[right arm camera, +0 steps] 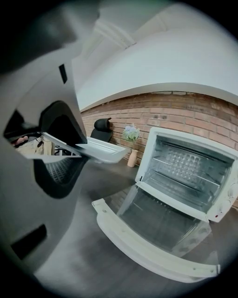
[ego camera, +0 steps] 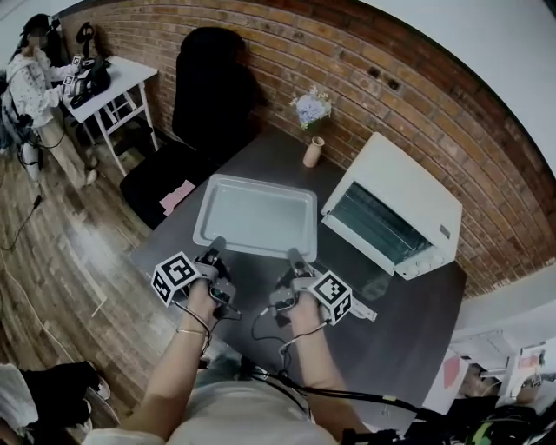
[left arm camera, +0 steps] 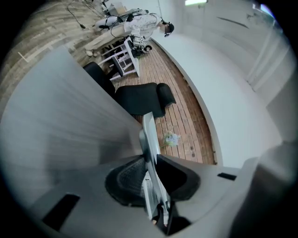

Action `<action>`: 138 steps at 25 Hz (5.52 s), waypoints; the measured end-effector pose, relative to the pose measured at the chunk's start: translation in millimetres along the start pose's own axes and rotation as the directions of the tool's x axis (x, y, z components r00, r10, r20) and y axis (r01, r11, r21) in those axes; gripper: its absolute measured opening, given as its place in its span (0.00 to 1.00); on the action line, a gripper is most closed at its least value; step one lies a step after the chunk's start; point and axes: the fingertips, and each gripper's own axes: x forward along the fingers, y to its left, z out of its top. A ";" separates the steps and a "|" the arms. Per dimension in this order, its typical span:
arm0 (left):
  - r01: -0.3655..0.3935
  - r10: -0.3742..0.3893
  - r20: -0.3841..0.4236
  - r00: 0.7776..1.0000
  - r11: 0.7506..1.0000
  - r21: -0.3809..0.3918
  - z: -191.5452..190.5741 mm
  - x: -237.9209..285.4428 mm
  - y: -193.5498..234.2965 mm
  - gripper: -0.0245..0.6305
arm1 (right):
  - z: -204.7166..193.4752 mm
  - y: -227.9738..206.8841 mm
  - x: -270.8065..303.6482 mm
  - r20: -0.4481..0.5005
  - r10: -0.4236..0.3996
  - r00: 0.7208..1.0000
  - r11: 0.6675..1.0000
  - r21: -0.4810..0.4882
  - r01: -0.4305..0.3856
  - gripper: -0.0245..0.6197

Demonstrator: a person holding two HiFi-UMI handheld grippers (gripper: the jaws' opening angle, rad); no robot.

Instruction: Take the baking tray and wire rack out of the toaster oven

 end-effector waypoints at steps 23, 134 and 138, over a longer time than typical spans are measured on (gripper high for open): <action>-0.107 0.124 0.129 0.984 0.986 -0.130 77.2 -30.8 94.6 0.14 | -93.3 -28.9 80.3 -0.194 -0.088 0.977 0.996 -0.029 0.084 0.17; -0.122 0.148 -0.395 0.907 0.988 0.091 -191.2 56.9 -20.5 0.34 | 124.8 -78.5 -165.7 0.314 -0.276 0.909 0.946 0.258 0.198 0.51; -0.088 0.129 -0.443 0.887 0.990 0.113 -212.6 75.4 -36.0 0.34 | 147.4 -79.9 -182.9 0.379 -0.273 0.884 0.947 0.268 0.177 0.51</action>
